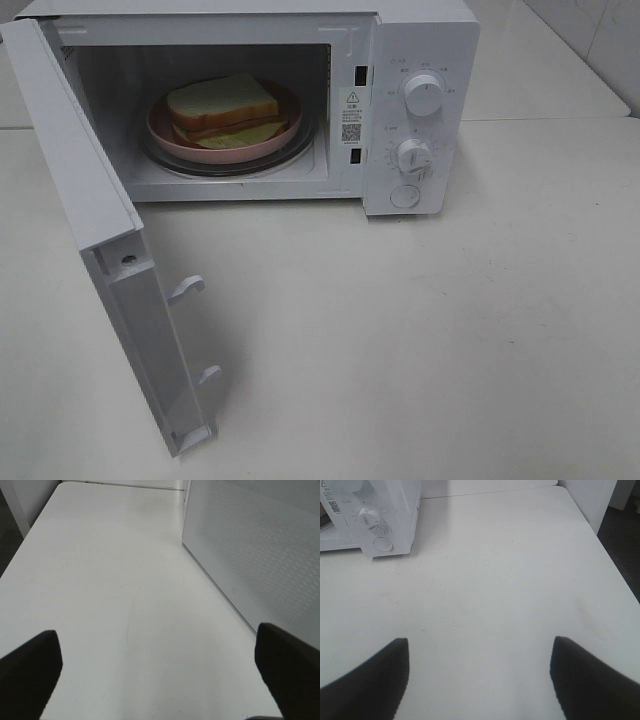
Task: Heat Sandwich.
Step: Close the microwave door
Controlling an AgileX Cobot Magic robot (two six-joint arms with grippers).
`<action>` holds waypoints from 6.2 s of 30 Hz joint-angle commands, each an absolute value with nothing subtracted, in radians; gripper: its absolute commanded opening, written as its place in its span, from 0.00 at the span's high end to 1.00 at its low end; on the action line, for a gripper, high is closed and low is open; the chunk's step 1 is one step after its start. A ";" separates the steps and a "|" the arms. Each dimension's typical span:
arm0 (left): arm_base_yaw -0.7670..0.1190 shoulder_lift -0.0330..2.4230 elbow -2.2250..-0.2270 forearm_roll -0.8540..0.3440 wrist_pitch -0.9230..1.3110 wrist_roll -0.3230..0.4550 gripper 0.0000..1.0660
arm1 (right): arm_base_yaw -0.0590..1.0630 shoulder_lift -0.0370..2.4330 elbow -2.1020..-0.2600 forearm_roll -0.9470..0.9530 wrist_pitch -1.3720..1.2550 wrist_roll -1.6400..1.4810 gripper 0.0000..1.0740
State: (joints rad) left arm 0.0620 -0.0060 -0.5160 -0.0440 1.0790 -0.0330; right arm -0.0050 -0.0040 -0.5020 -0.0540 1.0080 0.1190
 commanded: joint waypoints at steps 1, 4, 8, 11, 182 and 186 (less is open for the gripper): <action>0.065 -0.013 -0.515 -0.051 1.069 -0.035 0.06 | -0.012 -0.032 -0.500 -0.049 0.995 0.124 0.30; 0.065 -0.013 -0.515 -0.051 1.069 -0.035 0.06 | -0.012 -0.032 -0.500 -0.049 0.995 0.124 0.30; 0.065 -0.013 -0.515 -0.051 1.069 -0.035 0.06 | -0.012 -0.032 -0.500 -0.049 0.995 0.124 0.30; 0.065 -0.013 -0.515 -0.051 1.069 -0.035 0.06 | -0.012 -0.032 -0.500 -0.049 0.995 0.124 0.30; -0.751 1.934 -1.012 -0.452 -0.712 0.249 1.00 | -0.012 -0.032 -0.501 -0.048 0.994 0.128 0.30; -0.756 1.971 -1.074 -0.466 -0.688 0.280 1.00 | -0.012 -0.032 -0.501 -0.048 0.994 0.128 0.30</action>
State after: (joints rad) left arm -0.7540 1.9590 -1.0420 -0.4450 -0.6940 0.2670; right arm -0.0050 -0.0040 -0.5020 -0.0530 1.0080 0.1190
